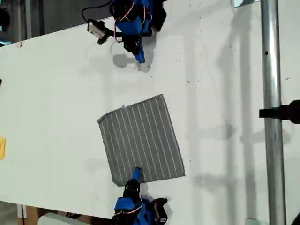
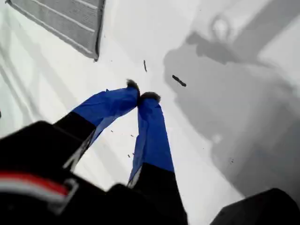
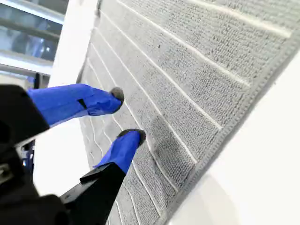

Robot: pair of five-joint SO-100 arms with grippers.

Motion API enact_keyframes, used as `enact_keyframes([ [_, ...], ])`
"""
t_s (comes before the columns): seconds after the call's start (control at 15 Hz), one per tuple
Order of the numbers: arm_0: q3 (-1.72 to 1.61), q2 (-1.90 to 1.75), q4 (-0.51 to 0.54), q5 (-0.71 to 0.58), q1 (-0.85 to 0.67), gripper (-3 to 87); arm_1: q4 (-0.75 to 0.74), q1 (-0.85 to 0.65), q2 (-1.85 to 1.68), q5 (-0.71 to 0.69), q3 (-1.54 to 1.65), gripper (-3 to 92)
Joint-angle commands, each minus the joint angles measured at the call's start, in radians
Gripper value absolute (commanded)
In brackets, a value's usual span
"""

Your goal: Grasp corners of a towel and fold twice.

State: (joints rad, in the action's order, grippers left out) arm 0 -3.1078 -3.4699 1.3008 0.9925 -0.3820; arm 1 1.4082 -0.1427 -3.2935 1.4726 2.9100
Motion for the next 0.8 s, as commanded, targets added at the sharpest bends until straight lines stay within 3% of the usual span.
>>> enact_keyframes([
  [0.0,-0.009,-0.006,-0.008,0.525,-0.034,-1.1,0.002,-0.043,0.003,-0.014,-0.012,6.9],
  [0.53,-0.009,-0.006,-0.006,0.526,-0.038,0.5,0.002,-0.028,0.003,-0.02,-0.02,8.3],
  [0.6,-0.009,-0.006,-0.002,0.541,-0.041,-1.1,0.005,-0.026,0.003,-0.012,-0.028,-0.2],
  [0.73,-0.005,-0.006,-0.077,0.614,0.081,-2.8,0.018,0.008,0.002,0.008,-0.103,-0.3],
])
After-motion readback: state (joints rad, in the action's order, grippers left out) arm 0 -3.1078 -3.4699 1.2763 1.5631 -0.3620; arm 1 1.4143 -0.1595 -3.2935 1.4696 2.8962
